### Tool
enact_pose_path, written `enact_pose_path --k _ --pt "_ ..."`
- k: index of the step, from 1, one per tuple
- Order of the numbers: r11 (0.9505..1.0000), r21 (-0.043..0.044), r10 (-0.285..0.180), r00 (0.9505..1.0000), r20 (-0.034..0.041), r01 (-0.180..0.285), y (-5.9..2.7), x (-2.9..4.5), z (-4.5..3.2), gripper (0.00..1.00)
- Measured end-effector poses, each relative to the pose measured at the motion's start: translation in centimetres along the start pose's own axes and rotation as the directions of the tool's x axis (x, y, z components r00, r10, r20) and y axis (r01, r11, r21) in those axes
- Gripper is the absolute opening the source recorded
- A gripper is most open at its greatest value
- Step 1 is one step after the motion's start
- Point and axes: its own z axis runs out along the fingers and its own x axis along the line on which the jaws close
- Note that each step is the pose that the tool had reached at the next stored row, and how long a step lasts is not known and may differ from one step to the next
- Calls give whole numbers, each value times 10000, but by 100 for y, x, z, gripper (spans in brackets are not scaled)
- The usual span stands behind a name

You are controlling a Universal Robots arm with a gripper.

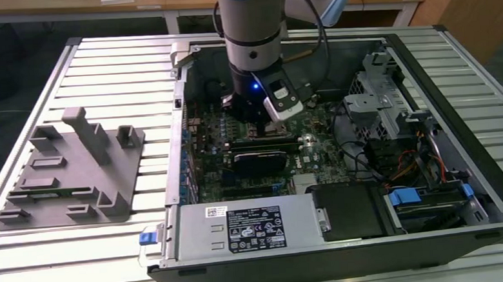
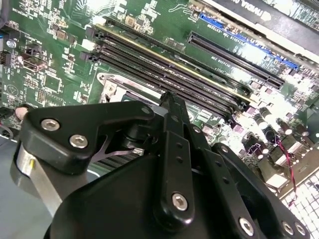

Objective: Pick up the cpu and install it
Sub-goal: 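Install the second cpu locking lever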

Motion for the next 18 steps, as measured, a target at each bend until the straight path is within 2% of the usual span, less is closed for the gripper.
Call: enact_pose_path --k 11,16,18 --pt "9998 -202 17 10000 -20 -18 -64 105 76 11" --pt "9992 -407 37 10000 -42 -39 -94 141 103 11" --pt "9985 -551 52 10000 -58 -55 -105 158 109 11"
